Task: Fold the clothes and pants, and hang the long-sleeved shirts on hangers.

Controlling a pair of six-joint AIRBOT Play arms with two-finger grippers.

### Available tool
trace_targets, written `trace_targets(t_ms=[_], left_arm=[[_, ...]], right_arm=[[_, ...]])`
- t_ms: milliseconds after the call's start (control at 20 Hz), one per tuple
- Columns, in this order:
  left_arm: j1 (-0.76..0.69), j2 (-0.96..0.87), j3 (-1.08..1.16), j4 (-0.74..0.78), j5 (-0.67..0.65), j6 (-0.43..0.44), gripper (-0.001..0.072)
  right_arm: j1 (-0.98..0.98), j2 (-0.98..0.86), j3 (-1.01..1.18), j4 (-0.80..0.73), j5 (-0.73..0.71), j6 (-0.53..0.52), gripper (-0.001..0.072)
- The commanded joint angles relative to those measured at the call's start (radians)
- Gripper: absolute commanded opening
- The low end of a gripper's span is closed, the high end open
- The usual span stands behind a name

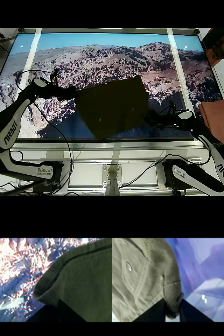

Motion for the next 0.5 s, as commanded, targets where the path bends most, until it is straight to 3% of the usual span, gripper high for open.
trace_targets(t_ms=[0, 200, 450], left_arm=[[0.0, 0.006, 0.001, -0.002, -0.034, 0.01, 0.0011], [-0.017, 0.054, -0.025, -0.017, -0.072, 0.029, 0.001], [-0.134, 0.179, -0.187, -0.084, -0.019, -0.021, 0.001]], right_arm=[[0.025, 0.0, 0.061, 0.009, -0.168, 0.024, 0.0075], [0.025, -0.006, 0.269, -0.092, -0.335, 0.021, 0.0055], [0.025, -0.098, 0.502, -0.212, -0.332, 0.021, 0.0055]])
